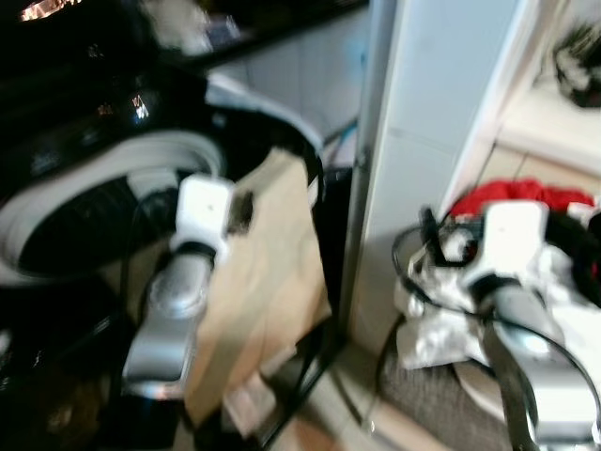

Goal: Clothes washing

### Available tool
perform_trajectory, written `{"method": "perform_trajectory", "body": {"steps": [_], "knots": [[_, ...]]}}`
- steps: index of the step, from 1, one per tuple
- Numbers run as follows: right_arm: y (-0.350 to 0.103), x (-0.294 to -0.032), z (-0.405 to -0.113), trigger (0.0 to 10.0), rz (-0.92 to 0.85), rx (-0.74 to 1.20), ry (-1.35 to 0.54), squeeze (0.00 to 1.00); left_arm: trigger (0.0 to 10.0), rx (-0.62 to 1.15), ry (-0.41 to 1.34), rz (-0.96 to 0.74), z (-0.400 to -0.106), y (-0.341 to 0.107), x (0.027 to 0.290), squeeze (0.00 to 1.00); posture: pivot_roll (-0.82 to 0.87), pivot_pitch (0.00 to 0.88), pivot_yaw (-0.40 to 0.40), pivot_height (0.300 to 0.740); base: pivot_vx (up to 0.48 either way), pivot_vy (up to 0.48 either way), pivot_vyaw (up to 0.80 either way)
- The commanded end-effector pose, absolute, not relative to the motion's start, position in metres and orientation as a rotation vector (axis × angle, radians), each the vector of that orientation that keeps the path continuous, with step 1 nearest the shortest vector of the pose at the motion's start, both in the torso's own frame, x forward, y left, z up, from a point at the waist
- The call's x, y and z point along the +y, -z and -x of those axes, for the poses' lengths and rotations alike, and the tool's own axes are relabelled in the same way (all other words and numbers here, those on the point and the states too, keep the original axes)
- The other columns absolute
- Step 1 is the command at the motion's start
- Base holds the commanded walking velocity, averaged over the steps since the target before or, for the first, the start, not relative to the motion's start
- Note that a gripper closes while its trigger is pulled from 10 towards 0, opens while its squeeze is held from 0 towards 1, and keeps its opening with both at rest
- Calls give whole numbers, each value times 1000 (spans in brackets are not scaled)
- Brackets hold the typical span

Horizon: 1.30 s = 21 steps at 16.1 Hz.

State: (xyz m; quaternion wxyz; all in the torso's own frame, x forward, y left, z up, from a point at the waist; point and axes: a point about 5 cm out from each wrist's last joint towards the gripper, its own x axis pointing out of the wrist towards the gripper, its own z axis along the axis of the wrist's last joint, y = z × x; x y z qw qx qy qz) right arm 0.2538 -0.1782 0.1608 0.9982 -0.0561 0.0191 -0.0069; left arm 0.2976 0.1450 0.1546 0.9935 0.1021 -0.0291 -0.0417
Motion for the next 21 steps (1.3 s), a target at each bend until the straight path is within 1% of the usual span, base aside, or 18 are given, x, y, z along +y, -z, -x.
{"method": "perform_trajectory", "body": {"steps": [1,4,5,7,10,12,14,18,21], "knots": [[-162,-186,-251,10000,126,47,28,0,10000,-74,107,-195,-296,-157,137,0,-62,0,35,740,0,0,0],[-165,-183,-253,10000,120,37,-2,0,10000,-80,89,-191,-294,-158,140,0,-51,0,12,740,0,0,0],[-165,-181,-256,10000,135,34,-9,0,10000,-95,78,-225,-290,-160,142,0,-40,0,-3,740,0,-480,0],[-165,-180,-257,10000,137,37,-9,0,10000,-99,74,-238,-290,-161,143,0,-38,0,-6,740,0,-480,0],[-164,-180,-258,10000,132,48,-2,0,10000,-87,76,-225,-290,-160,144,0,-37,0,-3,740,0,-430,702],[-161,-184,-257,10000,90,68,46,0,10000,-66,85,-219,-292,-160,145,0,-41,0,21,740,0,0,0],[-158,-186,-255,10000,83,93,79,0,10000,-57,116,-252,-295,-159,143,0,-48,0,41,740,0,0,0],[-158,-192,-252,10000,103,101,133,0,10000,-50,139,-265,-297,-157,139,0,-56,0,53,740,0,0,0],[-162,-198,-254,10000,72,88,175,0,10000,-48,143,-261,-299,-157,139,0,-60,0,57,740,0,0,0]]}}
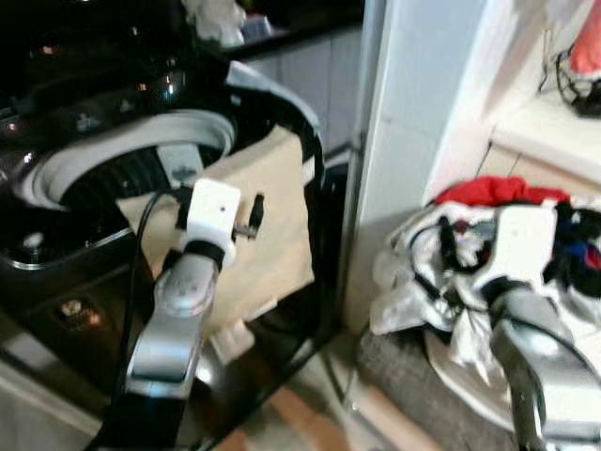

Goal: Clothes washing

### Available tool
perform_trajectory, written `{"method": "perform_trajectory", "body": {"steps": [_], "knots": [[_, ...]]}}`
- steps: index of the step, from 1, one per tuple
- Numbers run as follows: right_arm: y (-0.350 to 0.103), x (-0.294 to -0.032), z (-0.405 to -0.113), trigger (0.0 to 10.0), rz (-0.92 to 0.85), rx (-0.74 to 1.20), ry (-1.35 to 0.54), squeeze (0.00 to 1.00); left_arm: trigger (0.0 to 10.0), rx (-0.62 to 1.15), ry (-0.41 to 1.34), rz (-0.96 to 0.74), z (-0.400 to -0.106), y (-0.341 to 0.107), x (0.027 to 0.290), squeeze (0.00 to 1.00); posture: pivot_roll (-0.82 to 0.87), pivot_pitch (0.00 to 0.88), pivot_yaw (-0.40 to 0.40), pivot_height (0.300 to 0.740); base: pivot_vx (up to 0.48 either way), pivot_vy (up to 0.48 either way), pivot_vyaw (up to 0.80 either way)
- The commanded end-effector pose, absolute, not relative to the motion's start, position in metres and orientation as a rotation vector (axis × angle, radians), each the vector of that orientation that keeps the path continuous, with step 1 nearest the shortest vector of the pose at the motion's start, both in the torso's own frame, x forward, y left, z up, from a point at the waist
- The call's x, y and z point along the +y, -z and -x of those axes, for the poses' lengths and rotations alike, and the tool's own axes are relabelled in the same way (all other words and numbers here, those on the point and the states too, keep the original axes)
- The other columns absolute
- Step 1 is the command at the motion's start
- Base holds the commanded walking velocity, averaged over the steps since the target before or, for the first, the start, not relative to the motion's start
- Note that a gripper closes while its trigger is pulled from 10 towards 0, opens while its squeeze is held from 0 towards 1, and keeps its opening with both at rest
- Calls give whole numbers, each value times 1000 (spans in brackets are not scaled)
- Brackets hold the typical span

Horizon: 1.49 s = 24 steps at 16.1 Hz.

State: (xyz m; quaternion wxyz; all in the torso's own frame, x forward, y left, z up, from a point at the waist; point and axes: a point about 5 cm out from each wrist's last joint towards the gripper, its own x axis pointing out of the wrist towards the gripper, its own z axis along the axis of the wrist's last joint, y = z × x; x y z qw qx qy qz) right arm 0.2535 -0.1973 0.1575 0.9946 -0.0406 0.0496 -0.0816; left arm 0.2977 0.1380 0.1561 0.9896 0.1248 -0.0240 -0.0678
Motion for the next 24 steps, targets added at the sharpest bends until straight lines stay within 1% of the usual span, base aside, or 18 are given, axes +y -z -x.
{"method": "perform_trajectory", "body": {"steps": [1,2,5,6,11,16,18,22,24], "knots": [[-163,-198,-254,10000,74,92,175,0,10000,-52,147,-239,-300,-158,138,0,-61,0,57,740,0,0,0],[-163,-197,-254,10000,64,93,173,0,10000,-60,154,-241,-300,-159,137,0,-61,0,57,740,0,0,0],[-164,-195,-255,10000,62,94,165,0,10000,-54,155,-254,-302,-159,136,0,-63,0,57,740,0,455,-800],[-165,-195,-255,10000,61,93,165,0,10000,-39,149,-231,-303,-157,136,0,-63,0,57,740,0,364,-513],[-166,-185,-256,10000,81,96,75,0,10000,-50,116,-213,-302,-158,137,0,-64,0,37,740,0,0,0],[-166,-187,-257,10000,73,95,83,0,10000,-66,137,-199,-299,-159,134,0,-65,0,27,740,0,0,0],[-167,-188,-257,10000,68,95,84,0,10000,-76,149,-182,-298,-160,133,0,-69,0,28,740,277,0,0],[-168,-190,-258,10000,76,93,76,0,10000,-76,134,-178,-299,-160,131,0,-71,0,9,740,365,0,-684],[-170,-187,-261,10000,99,83,46,0,10000,-90,111,-181,-300,-164,133,0,-67,0,0,740,364,0,0]]}}
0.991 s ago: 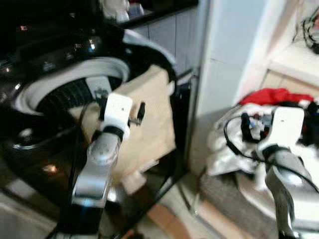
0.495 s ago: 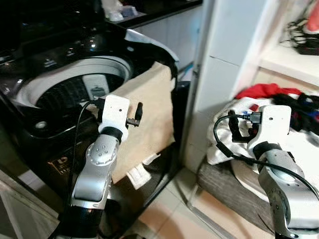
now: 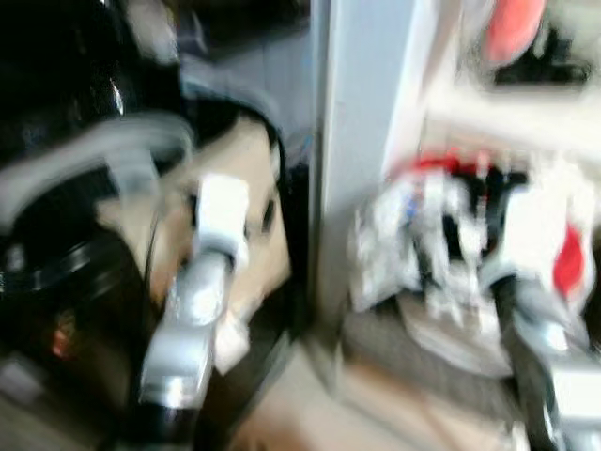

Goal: Clothes washing

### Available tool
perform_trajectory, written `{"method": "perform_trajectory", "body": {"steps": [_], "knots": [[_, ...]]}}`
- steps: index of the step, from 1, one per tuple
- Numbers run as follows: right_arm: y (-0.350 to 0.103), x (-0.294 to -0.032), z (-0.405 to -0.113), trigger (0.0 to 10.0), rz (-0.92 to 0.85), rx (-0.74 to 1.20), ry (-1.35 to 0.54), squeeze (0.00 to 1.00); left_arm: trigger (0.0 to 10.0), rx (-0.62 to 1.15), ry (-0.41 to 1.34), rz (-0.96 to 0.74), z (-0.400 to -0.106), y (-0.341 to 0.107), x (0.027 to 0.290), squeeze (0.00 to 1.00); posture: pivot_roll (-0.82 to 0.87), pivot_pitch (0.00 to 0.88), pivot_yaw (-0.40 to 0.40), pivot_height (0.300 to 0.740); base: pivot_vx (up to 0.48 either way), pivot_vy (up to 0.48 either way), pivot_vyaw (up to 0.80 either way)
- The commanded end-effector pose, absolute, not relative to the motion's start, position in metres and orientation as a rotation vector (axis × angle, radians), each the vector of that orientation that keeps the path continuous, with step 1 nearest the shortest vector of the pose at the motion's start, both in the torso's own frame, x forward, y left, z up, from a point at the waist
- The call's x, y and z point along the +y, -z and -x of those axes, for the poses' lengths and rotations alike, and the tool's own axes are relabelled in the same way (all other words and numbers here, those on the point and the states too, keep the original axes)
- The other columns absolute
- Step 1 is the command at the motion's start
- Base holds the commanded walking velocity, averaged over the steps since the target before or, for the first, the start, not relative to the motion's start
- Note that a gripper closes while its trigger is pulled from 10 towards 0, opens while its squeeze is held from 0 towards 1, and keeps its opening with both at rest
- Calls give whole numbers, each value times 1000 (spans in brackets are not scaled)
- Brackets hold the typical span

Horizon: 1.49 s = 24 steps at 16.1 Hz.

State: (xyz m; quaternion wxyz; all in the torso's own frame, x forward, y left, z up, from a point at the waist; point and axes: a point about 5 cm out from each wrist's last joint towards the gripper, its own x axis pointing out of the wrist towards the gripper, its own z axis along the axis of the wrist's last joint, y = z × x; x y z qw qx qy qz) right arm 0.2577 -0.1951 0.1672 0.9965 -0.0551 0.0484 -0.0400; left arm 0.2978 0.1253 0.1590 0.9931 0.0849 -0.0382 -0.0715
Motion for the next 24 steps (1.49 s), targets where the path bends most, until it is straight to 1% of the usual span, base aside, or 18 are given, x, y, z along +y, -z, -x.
{"method": "perform_trajectory", "body": {"steps": [1,3,5,7,9,12,14,19,21,24], "knots": [[-171,-185,-264,10000,104,82,28,0,10000,-96,91,-184,-300,-166,136,0,-65,0,-2,740,360,0,0],[-172,-183,-266,10000,99,74,12,0,10000,-91,76,-194,-300,-166,139,0,-57,0,-6,740,368,0,0],[-171,-181,-267,10000,130,80,-8,0,10000,-94,68,-194,-299,-167,141,0,-47,0,-13,740,364,0,0],[-169,-179,-265,10000,121,77,-22,0,10000,-91,64,-198,-297,-167,141,0,-42,0,-14,740,336,0,800],[-166,-181,-263,10000,92,88,22,0,10000,-63,71,-210,-295,-162,140,0,-42,0,-8,740,0,0,0],[-166,-179,-260,10000,78,83,3,0,10000,-70,30,-199,-297,-165,146,0,-43,0,5,740,0,0,0],[-165,-181,-260,10000,69,82,14,0,10000,-71,40,-205,-298,-167,147,0,-38,0,15,740,0,0,0],[-166,-185,-260,10000,69,79,38,0,10000,-44,42,-205,-300,-164,145,0,-40,0,21,740,0,0,0],[-167,-188,-262,10000,71,77,54,0,10000,2,40,-180,-301,-160,143,0,-40,0,17,740,0,0,0],[-169,-192,-264,10000,56,70,97,0,10000,4,29,-192,-304,-163,135,0,-37,0,16,740,0,0,0]]}}
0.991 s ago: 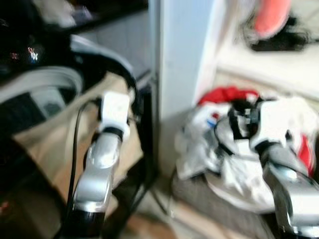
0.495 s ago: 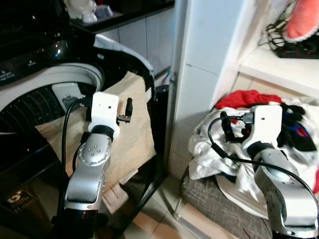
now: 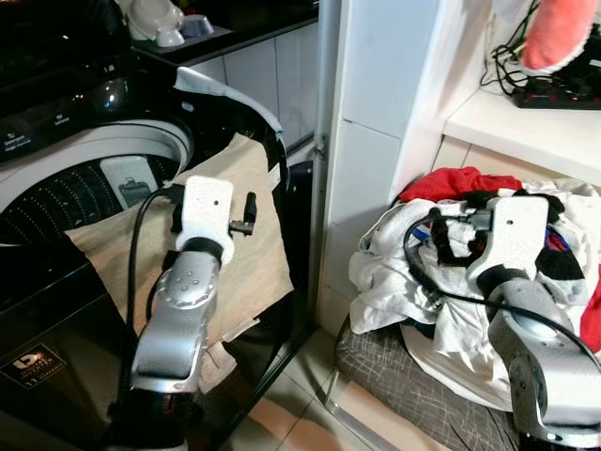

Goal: Clothes washing

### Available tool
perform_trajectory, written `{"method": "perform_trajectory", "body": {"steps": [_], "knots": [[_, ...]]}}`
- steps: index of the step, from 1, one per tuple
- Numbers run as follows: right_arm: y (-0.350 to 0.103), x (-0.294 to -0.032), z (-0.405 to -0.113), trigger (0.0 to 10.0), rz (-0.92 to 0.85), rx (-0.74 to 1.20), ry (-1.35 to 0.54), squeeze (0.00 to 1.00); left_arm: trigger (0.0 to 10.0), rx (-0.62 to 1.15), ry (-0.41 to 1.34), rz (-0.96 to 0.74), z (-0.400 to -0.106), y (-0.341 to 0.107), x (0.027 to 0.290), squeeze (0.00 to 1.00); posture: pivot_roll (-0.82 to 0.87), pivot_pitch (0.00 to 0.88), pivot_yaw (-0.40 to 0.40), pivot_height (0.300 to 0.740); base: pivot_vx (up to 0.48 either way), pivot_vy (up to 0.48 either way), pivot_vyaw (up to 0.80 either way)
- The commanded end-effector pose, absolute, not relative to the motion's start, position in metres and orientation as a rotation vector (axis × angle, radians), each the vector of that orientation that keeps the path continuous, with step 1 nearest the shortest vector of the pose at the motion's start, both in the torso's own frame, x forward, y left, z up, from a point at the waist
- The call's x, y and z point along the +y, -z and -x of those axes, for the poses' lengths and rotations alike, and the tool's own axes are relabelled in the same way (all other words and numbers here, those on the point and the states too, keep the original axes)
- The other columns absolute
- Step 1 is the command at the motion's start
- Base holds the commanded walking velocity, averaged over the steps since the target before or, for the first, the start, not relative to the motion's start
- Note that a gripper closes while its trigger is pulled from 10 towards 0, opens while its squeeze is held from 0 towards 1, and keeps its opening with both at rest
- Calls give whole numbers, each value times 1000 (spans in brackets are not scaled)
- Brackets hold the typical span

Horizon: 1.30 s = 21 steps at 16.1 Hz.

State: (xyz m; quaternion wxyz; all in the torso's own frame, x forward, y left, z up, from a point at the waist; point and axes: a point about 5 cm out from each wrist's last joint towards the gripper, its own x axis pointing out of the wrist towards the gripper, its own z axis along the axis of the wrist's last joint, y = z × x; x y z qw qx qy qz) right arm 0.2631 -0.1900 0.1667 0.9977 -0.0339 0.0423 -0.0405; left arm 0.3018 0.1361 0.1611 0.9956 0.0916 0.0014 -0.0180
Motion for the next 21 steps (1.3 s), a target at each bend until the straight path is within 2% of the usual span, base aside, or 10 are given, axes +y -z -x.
{"method": "perform_trajectory", "body": {"steps": [1,4,7,8,9,10,13,16,19,21], "knots": [[-170,-193,-265,10000,53,71,104,0,10000,12,27,-173,-304,-163,134,0,-37,0,16,740,0,0,0],[-172,-200,-269,10000,66,68,134,0,10000,-124,48,-67,-305,-177,132,0,-39,0,25,740,0,0,0],[-175,-221,-279,10000,132,66,200,0,10000,-36,91,-82,-320,-181,131,0,-47,0,43,740,0,0,0],[-176,-228,-283,10000,129,76,217,0,10000,-58,91,-121,-323,-186,130,0,-51,0,51,740,0,0,0],[-182,-237,-288,10000,106,83,224,525,10000,-54,112,-123,-330,-188,126,0,-53,0,59,740,0,0,0],[-187,-245,-291,10000,112,92,233,1000,10000,-61,173,-125,-333,-191,122,0,-59,0,68,740,0,0,0],[-191,-263,-290,10000,174,163,243,1000,10000,-107,304,-126,-327,-201,114,0,-68,0,78,740,0,0,0],[-191,-252,-289,10000,177,211,130,1000,10000,-126,400,-86,-321,-208,117,0,-66,0,72,740,0,0,0],[-184,-251,-287,10000,186,254,172,1000,10000,-137,603,-53,-303,-210,105,0,-60,0,64,740,0,0,0],[-181,-254,-288,10000,190,267,182,1000,10000,-99,641,-50,-300,-205,102,0,-58,0,64,740,0,0,0]]}}
